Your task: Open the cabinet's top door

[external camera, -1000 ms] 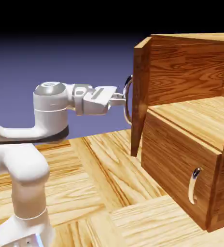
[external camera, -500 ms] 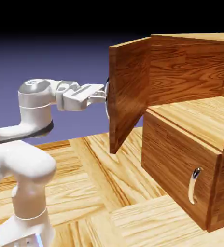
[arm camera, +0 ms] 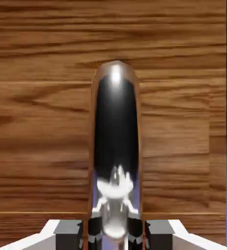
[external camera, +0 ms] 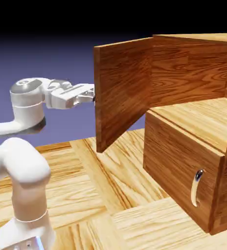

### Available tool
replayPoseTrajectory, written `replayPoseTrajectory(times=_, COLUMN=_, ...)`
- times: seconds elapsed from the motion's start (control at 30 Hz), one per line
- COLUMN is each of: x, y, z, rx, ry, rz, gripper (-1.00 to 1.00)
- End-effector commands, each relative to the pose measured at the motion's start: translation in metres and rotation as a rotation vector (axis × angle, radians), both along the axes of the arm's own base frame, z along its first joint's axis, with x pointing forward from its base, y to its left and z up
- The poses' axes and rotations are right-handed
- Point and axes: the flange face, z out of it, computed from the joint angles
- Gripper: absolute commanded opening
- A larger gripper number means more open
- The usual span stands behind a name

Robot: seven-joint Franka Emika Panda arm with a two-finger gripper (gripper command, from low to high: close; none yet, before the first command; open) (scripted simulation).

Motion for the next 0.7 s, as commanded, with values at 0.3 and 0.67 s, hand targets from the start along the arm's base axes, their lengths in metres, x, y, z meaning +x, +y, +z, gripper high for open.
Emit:
replayPoseTrajectory(times=0.3, x=-0.026, y=0.098, z=0.001, rx=-0.001, ry=-0.001, rz=-0.222, gripper=-1.00)
replayPoseTrajectory(times=0.67, x=-0.028, y=0.206, z=0.001, rx=-0.001, ry=-0.001, rz=-0.460, gripper=-1.00)
